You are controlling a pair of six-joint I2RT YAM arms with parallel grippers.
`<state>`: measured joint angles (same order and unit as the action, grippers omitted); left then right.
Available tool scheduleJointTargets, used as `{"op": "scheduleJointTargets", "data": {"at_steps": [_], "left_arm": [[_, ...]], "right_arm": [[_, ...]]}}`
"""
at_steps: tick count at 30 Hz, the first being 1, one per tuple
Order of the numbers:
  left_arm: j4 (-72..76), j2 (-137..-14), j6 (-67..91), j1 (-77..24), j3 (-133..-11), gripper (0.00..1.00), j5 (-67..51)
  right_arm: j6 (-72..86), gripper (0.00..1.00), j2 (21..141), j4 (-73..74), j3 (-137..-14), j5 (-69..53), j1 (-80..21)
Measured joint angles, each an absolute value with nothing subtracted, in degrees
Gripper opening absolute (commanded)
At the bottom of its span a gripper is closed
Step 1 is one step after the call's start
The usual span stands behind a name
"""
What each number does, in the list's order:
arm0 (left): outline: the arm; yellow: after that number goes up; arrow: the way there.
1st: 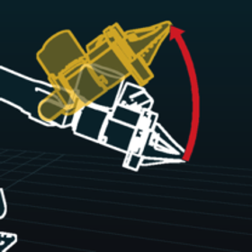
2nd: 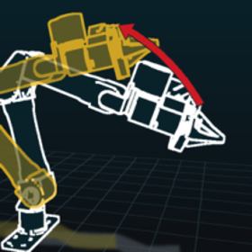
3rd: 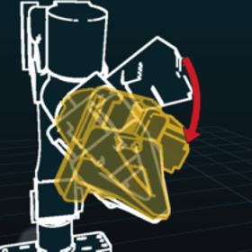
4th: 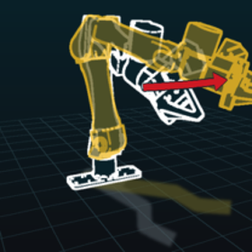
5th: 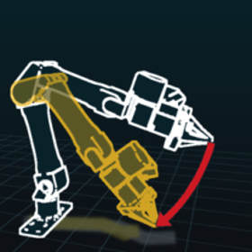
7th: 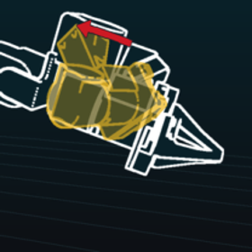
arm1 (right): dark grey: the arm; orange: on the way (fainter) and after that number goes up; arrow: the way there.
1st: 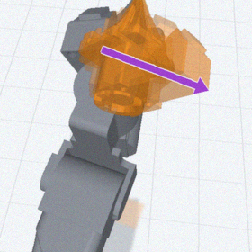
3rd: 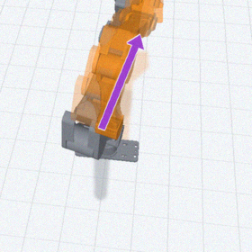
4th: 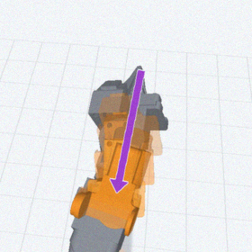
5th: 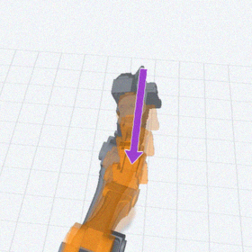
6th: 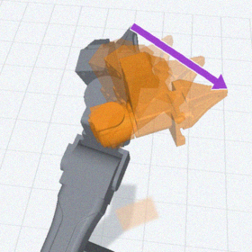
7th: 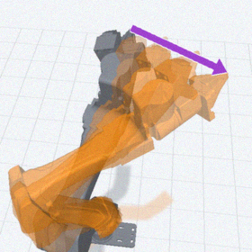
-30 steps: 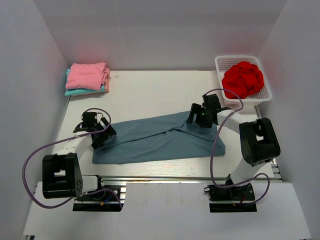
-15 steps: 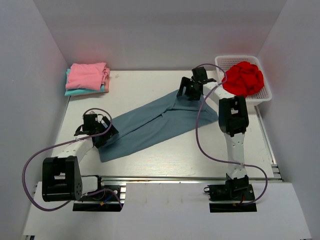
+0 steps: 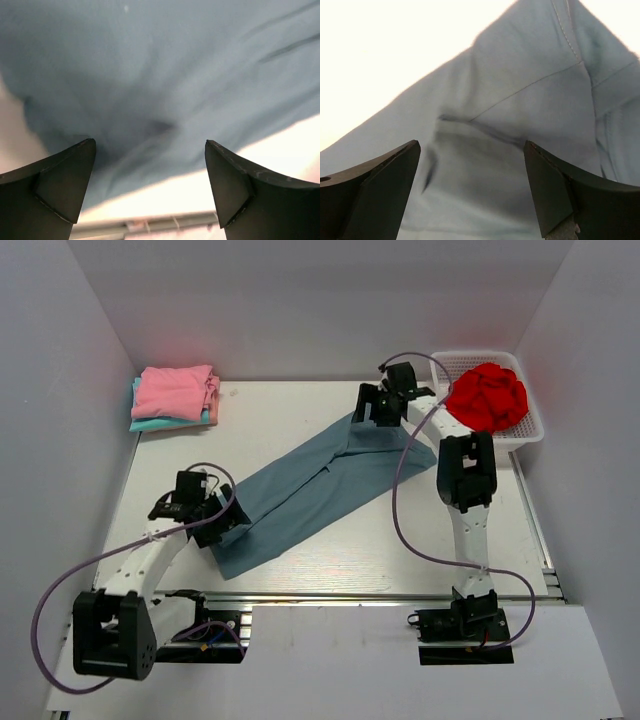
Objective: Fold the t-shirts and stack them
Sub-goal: Rotate the tshirt 90 degrees
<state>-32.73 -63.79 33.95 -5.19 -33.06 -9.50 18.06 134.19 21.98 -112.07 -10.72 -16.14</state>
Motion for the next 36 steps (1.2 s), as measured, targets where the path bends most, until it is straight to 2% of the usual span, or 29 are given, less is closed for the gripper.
{"op": "scheduleJointTargets", "data": {"at_steps": [5,9,12,15,20,25,28,34,36], "left_arm": [[-41.7,-56.3,34.3,-5.8,-42.3,1.00,-5.5],[-40.9,-57.8,33.6,-6.2,-48.2,1.00,-3.6],[-37.9,-66.1,31.9,-7.2,-49.9,1.00,-5.2],[-34.2,-77.5,30.3,-8.6,-51.4,1.00,-6.8],[-31.6,-86.6,28.2,-11.1,-51.3,1.00,-8.3],[-29.2,-87.2,27.4,-13.6,-47.0,1.00,-8.8],[-26.9,-83.1,28.2,-15.2,-42.7,1.00,-10.5],[-21.7,-77.8,32.0,-22.4,-35.6,1.00,-20.4],[-20.2,-79.3,33.0,-27.1,-36.1,1.00,-23.9]], "right_arm": [[17.4,0.90,124.8,23.7,-109.3,-9.8,-16.2],[18.5,0.90,112.0,22.7,-98.5,-7.2,-16.2],[21.1,0.90,102.4,19.0,-81.1,-6.2,-16.1],[23.2,0.90,99.7,18.8,-69.0,-6.4,-16.1],[24.1,0.90,101.4,18.6,-62.9,-6.9,-16.1],[23.7,0.90,106.2,16.8,-67.2,-7.5,-16.1],[23.5,0.90,111.1,17.0,-73.5,-7.7,-16.1],[21.4,0.90,128.3,20.7,-99.0,-9.0,-15.8],[20.5,0.90,136.7,23.5,-112.6,-9.5,-15.7]]}}
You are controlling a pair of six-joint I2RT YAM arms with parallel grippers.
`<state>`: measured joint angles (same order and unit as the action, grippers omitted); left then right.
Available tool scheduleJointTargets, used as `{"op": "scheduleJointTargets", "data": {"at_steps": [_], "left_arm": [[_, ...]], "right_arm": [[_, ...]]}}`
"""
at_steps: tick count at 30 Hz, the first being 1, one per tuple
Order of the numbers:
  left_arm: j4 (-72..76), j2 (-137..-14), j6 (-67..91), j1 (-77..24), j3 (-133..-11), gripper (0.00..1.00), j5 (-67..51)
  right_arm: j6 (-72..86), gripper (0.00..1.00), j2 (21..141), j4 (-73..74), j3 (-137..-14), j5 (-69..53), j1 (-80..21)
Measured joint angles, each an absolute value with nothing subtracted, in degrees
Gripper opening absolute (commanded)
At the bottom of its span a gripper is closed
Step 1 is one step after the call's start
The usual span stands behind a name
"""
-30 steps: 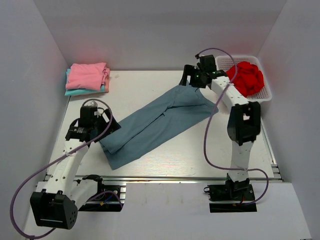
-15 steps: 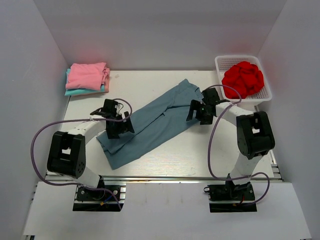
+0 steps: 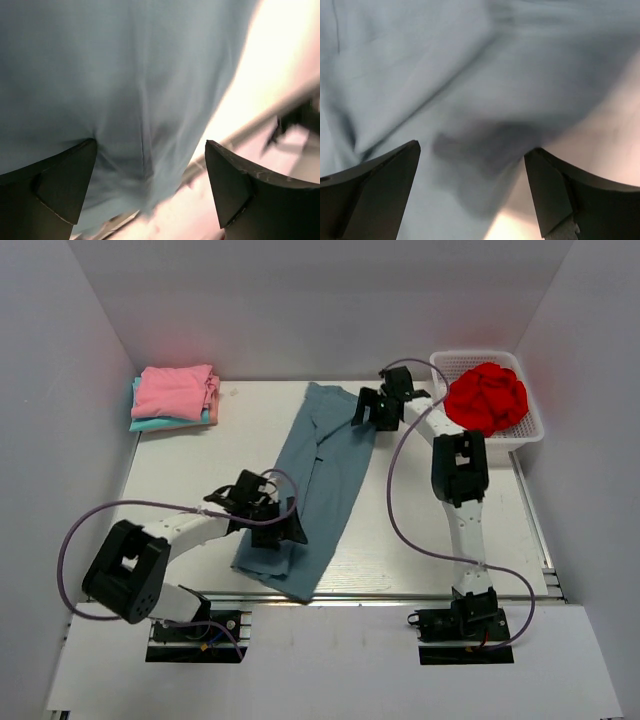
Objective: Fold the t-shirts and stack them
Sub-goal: Rotate the tshirt 90 degrees
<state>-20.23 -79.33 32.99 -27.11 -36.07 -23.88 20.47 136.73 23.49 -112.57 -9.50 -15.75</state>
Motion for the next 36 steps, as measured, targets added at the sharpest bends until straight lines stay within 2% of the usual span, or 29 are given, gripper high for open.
{"op": "scheduleJointTargets", "data": {"at_steps": [3,5,8,11,15,18,23,27,31,36], "left_arm": [[-19.2,-83.8,32.8,-34.8,-39.5,1.00,-27.9],[-19.8,-87.1,32.0,-39.9,-43.0,1.00,-29.4],[-22.1,-89.2,30.3,-45.3,-48.1,1.00,-30.0],[-24.1,-89.1,28.8,-46.7,-52.7,1.00,-28.9],[-26.8,-87.5,27.9,-46.6,-57.6,1.00,-22.8],[-29.4,-85.4,28.7,-46.2,-58.9,1.00,-16.3],[-35.2,-79.1,32.6,-45.6,-58.0,1.00,-3.1],[-39.6,-67.8,40.0,-45.3,-51.4,1.00,8.8],[-45.4,-56.6,47.5,-45.1,-42.8,1.00,15.9],[-47.6,-51.5,51.9,-45.1,-37.7,1.00,18.2]], "right_arm": [[19.7,0.90,144.6,25.1,-125.8,-11.1,-15.6],[19.4,0.90,145.3,25.1,-126.7,-12.0,-15.4],[18.9,0.90,142.3,23.5,-121.6,-12.4,-15.3],[18.0,0.90,138.2,24.7,-116.6,-12.3,-15.3],[16.4,0.90,133.5,25.7,-113.5,-12.1,-15.3],[15.8,0.90,126.6,25.4,-106.7,-12.1,-15.5],[15.0,0.90,111.8,23.4,-89.8,-12.4,-17.1],[14.4,0.90,103.0,21.7,-77.3,-11.0,-23.2],[16.1,0.90,100.7,20.9,-68.5,-9.8,-32.5],[19.4,0.90,102.1,21.5,-65.6,-4.2,-38.1]]}}
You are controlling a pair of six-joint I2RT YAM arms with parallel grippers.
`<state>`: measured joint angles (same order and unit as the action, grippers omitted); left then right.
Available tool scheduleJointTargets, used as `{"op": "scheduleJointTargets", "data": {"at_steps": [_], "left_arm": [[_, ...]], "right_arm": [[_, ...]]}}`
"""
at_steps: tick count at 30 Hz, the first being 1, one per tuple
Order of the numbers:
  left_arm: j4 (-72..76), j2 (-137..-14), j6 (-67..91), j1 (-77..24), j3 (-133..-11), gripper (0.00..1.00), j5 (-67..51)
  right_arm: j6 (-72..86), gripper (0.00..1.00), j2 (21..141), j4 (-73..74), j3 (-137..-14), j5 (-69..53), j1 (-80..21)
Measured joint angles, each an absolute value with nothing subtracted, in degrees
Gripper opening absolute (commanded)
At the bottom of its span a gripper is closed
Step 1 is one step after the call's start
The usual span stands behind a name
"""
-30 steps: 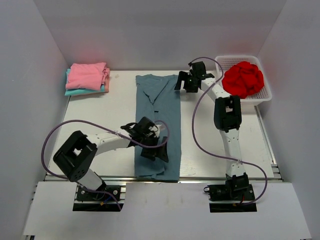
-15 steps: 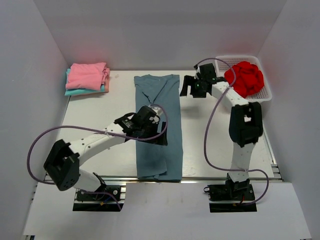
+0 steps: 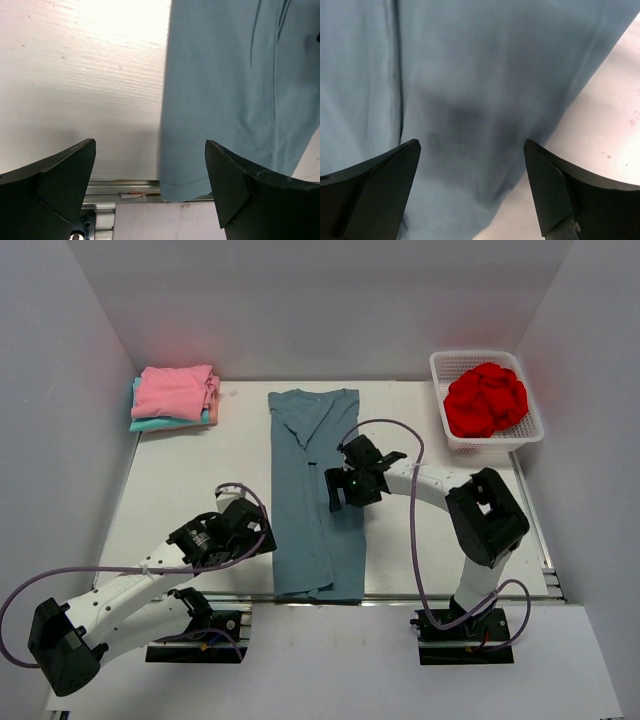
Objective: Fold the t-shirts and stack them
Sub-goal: Rotate the tshirt 90 degrees, then grab the bottom of the folded rectangular tshirt with both arms
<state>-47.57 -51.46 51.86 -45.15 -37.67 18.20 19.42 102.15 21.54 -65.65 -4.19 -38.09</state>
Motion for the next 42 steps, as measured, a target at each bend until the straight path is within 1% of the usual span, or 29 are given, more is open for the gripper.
{"op": "scheduleJointTargets", "data": {"at_steps": [4,12,16,20,22,24,29,31,32,35,37,42], "left_arm": [[-47.6,-50.4,53.2,-45.1,-35.9,1.00,18.3],[-47.2,-50.4,54.3,-45.1,-35.1,1.00,18.2],[-46.9,-50.5,54.3,-45.1,-35.1,1.00,18.3],[-45.1,-53.0,51.6,-45.2,-35.4,1.00,17.2],[-43.3,-56.0,49.6,-45.5,-35.7,1.00,15.5],[-40.2,-60.8,46.9,-45.9,-35.9,1.00,12.3],[-33.3,-72.1,41.3,-47.9,-36.7,1.00,3.7],[-32.1,-73.7,40.1,-49.0,-36.9,0.96,2.1],[-31.6,-73.9,39.7,-49.4,-37.0,0.96,1.6],[-30.2,-73.1,38.5,-50.5,-37.2,0.88,0.0],[-29.1,-72.4,38.0,-51.0,-37.1,0.87,-1.1],[-28.1,-71.5,38.0,-52.1,-34.8,0.74,-2.2]], "right_arm": [[22.1,0.90,106.1,21.8,-68.4,0.4,-38.9],[27.6,0.90,115.6,22.6,-81.0,7.5,-38.5],[29.7,0.90,120.1,23.0,-87.6,8.5,-37.5],[29.9,0.90,121.0,22.5,-89.1,7.4,-36.5],[29.3,0.90,119.7,20.9,-87.2,6.6,-36.4],[28.7,0.90,116.2,18.8,-82.3,5.3,-36.4],[27.3,0.90,100.5,16.6,-68.3,2.9,-36.2],[26.8,0.90,94.0,15.4,-63.9,2.5,-36.2],[26.6,0.90,90.8,15.3,-61.8,2.3,-36.2],[26.6,0.90,83.2,14.8,-54.8,1.3,-36.1],[26.6,0.90,79.7,15.3,-50.1,-0.3,-36.1],[26.5,0.90,72.4,17.2,-39.7,-6.0,-36.1]]}}
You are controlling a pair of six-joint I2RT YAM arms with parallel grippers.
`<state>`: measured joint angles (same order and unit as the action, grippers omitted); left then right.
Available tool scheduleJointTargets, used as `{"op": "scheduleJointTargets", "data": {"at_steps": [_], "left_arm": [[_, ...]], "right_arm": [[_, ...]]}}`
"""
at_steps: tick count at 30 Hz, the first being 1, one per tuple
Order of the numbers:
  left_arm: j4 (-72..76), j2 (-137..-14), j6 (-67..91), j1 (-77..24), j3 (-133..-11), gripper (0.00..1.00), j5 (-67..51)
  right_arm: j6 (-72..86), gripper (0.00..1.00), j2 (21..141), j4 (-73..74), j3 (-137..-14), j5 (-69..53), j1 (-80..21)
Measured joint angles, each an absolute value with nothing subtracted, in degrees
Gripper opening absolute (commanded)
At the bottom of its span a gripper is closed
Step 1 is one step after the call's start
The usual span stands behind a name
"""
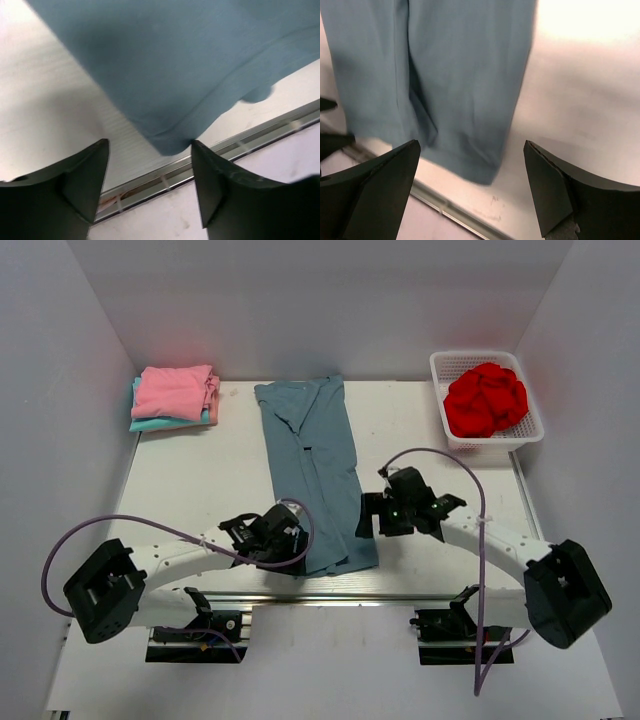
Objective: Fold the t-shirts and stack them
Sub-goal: Grab the bottom of the folded rectangular tshirt with both arms
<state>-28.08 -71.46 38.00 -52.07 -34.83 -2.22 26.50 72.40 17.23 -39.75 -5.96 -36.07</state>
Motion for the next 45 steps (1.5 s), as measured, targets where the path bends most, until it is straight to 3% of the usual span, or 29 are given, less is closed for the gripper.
{"op": "scheduleJointTargets", "data": {"at_steps": [6,14,15,16,18,19,21,22,24,25,36,45], "left_arm": [[-28.0,-71.7,38.1,-53.6,-33.3,0.66,-2.5],[-26.4,-72.7,38.5,-55.6,-32.6,0.34,-2.8],[-26.3,-72.8,38.6,-55.9,-32.6,0.31,-2.8],[-26.3,-72.9,38.6,-56.0,-32.6,0.21,-2.8],[-26.3,-73.1,38.8,-56.3,-32.5,0.12,-2.8],[-26.3,-73.2,38.8,-56.4,-32.5,0.00,-2.8],[-26.2,-73.2,38.9,-56.5,-32.5,0.00,-2.7],[-26.2,-73.2,39.0,-56.5,-32.5,0.00,-2.7],[-26.5,-73.0,39.0,-56.5,-32.5,0.00,-2.4],[-26.8,-72.6,39.1,-56.5,-32.5,0.00,-2.1],[-30.3,-57.7,39.4,-57.0,-32.4,0.00,-2.2],[-31.5,-59.5,38.5,-56.5,-34.5,0.00,0.0]], "right_arm": [[26.6,0.89,68.1,17.7,-33.4,-11.1,-36.1],[28.1,0.80,69.4,16.1,-30.0,-13.1,-36.1],[28.5,0.70,69.7,15.1,-29.8,-13.6,-36.2],[28.6,0.66,69.9,13.9,-29.5,-14.1,-36.2],[29.4,0.55,70.7,12.0,-28.6,-15.3,-36.2],[29.5,0.43,71.1,11.3,-28.5,-15.6,-36.2],[29.6,0.33,72.0,10.9,-28.2,-15.9,-36.2],[29.8,0.19,72.2,11.0,-28.0,-16.3,-36.2],[29.7,0.10,72.0,12.0,-27.6,-16.3,-36.2],[29.7,0.00,71.6,12.7,-27.4,-16.3,-36.2],[29.8,0.00,56.5,20.4,-27.6,-17.4,-36.2],[29.8,0.00,59.5,23.2,-32.8,-13.1,-36.1]]}}
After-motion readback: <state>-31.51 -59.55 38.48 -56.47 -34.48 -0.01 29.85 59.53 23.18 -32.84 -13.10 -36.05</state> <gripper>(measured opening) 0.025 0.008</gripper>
